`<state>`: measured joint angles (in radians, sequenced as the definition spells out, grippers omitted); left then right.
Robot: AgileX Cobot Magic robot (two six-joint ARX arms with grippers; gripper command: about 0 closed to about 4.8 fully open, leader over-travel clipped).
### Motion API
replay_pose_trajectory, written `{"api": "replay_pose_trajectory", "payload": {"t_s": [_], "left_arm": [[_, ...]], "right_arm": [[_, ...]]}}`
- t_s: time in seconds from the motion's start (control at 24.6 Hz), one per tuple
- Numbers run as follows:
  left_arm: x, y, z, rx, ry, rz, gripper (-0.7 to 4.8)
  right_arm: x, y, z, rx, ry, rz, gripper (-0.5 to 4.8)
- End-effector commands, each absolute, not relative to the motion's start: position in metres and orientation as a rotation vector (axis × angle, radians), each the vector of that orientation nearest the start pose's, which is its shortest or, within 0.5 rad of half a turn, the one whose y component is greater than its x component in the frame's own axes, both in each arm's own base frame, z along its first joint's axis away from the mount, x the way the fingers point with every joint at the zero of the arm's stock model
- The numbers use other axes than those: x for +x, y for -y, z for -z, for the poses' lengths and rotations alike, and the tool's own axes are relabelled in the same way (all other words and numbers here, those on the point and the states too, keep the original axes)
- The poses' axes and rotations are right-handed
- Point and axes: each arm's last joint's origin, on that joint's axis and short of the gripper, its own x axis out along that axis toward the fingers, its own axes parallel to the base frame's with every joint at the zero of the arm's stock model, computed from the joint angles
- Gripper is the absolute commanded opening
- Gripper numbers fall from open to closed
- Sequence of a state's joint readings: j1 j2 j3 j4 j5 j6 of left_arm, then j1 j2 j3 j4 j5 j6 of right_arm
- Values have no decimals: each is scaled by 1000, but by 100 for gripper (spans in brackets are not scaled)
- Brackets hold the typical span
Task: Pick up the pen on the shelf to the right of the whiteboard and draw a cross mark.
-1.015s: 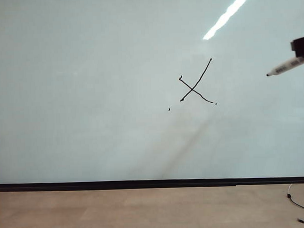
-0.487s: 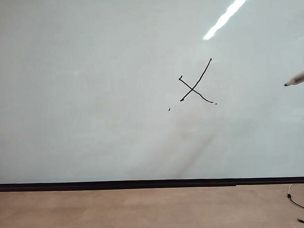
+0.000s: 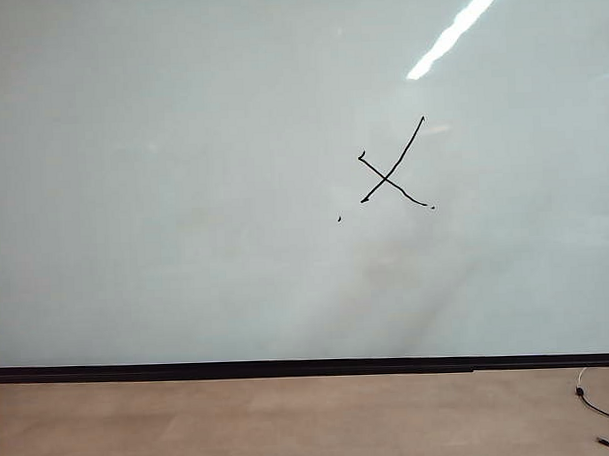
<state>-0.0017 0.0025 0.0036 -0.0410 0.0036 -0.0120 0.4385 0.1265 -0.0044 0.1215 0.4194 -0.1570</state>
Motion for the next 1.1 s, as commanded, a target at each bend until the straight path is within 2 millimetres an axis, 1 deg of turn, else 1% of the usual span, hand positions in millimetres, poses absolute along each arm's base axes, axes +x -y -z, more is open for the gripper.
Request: {"api": "replay_pose_trajectory", "payload": {"t_s": [0.04, 0.37, 0.69, 1.1], "left_arm": [[97, 0, -163, -8, -25, 6, -5], [97, 0, -163, -8, -25, 6, -5], [97, 0, -163, -8, -25, 6, -4], [97, 0, -163, -8, -26, 6, -4]], "right_arm": [[93, -27, -167, -140, 27, 12, -5], [94, -20, -166, -145, 16, 29, -5], [97, -5, -167, -145, 31, 101, -5], [97, -2, -169, -145, 44, 129, -4]]}}
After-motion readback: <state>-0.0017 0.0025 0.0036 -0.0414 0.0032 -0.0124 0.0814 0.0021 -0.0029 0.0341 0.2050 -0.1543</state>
